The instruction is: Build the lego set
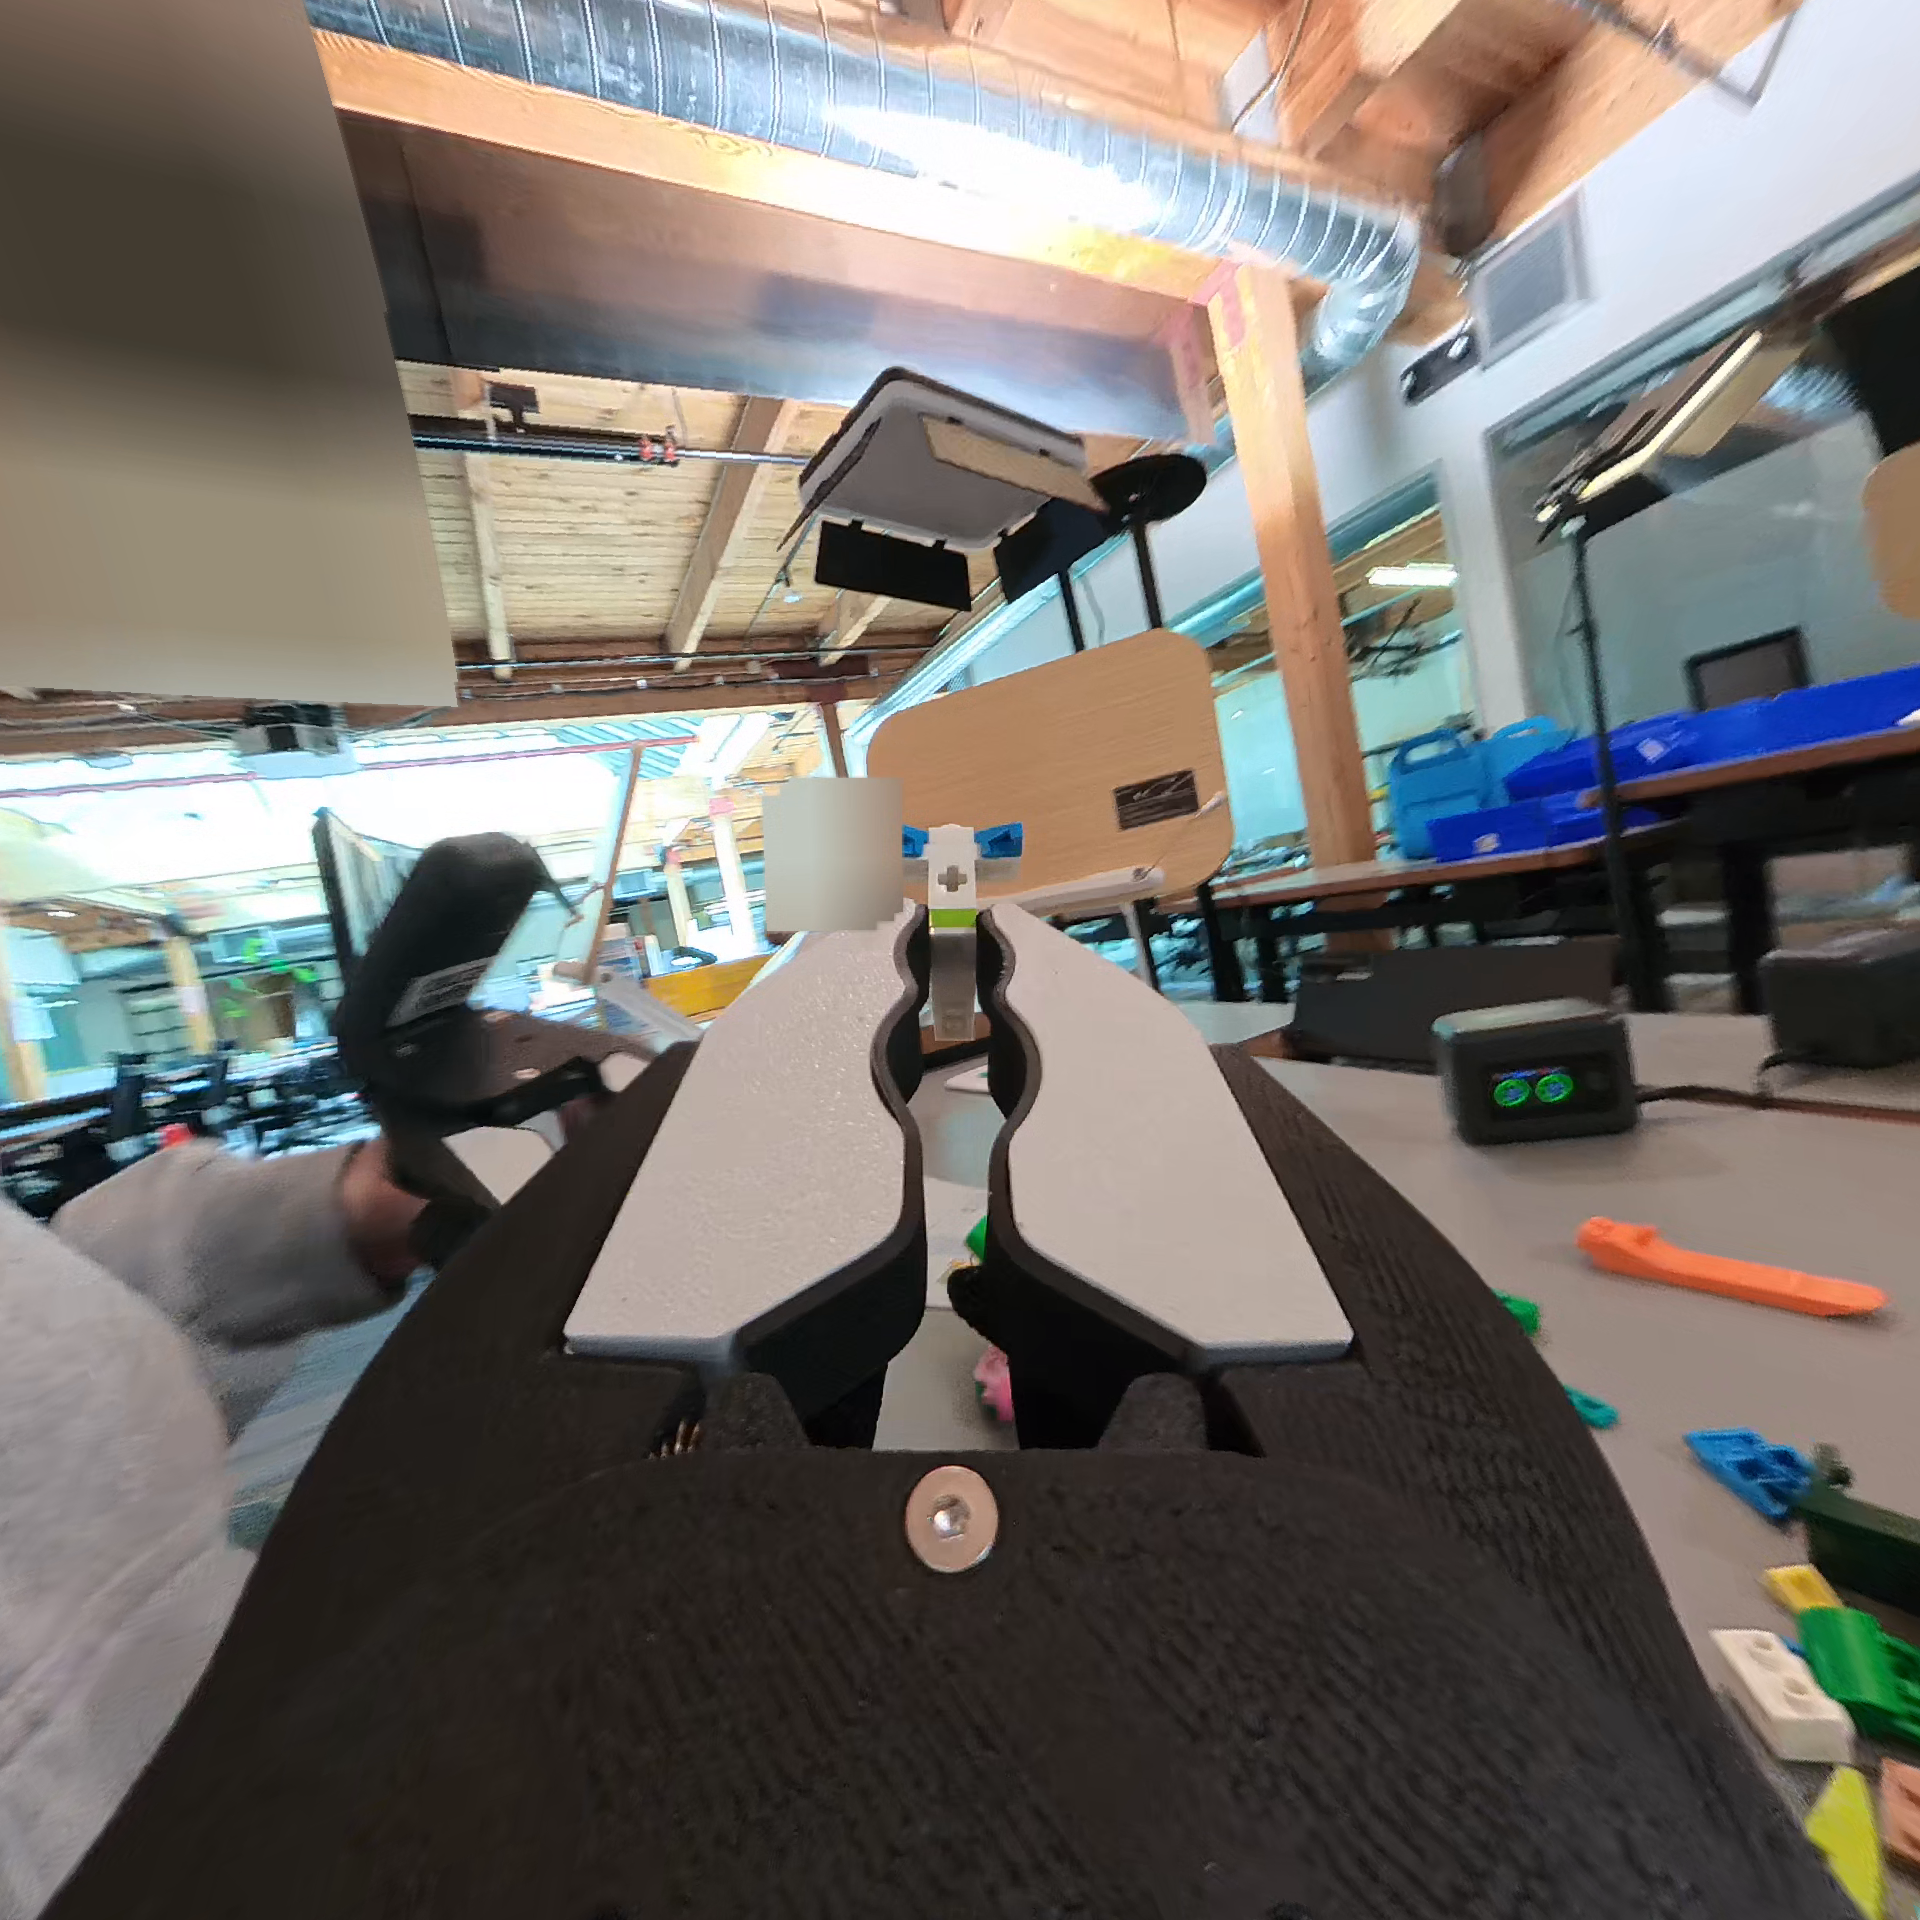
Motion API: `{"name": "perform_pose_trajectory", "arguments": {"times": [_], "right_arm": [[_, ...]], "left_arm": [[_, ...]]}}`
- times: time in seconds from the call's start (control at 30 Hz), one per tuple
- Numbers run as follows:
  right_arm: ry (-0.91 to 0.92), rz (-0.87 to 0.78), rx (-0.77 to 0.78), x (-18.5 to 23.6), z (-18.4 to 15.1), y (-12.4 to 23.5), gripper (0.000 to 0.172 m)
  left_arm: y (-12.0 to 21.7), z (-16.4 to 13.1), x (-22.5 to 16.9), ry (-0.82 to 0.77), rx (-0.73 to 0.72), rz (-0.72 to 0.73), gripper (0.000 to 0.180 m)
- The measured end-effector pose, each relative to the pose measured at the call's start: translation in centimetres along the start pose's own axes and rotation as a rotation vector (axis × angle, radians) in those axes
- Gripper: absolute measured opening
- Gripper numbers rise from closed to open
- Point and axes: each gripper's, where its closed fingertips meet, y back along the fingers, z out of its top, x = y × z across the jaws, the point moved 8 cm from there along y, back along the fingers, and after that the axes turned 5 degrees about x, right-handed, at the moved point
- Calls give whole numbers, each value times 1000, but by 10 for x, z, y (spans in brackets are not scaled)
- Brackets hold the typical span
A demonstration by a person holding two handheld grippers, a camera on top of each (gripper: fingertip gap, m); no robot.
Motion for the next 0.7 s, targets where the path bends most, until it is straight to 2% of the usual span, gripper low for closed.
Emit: {"name": "perform_pose_trajectory", "arguments": {"times": [0.03,0.13,0.23,0.3,0.33,0.4,0.5,0.6,0.7], "right_arm": [[15,-8,-7,0,0,0,6],[76,-93,-32,-2,-3,-2,6],[127,-220,-71,-8,-3,-18,6],[143,-183,-103,-6,-1,-39,7],[164,-156,-109,-5,-1,-50,6],[189,-117,-112,-6,-6,-68,7],[205,-135,-129,-15,-10,-84,6],[245,-178,-119,-18,-17,-83,6],[264,-142,-54,-11,-30,-78,6]], "left_arm": [[3,0,4,43,-71,59,78],[15,4,20,160,-324,263,79],[30,4,43,175,-596,582,75],[37,1,58,172,-743,793,74],[37,1,64,182,-792,847,73],[28,3,74,248,-841,827,82],[12,-2,82,244,-845,796,83],[15,-5,82,260,-889,729,81],[18,-9,84,304,-913,690,81]]}}
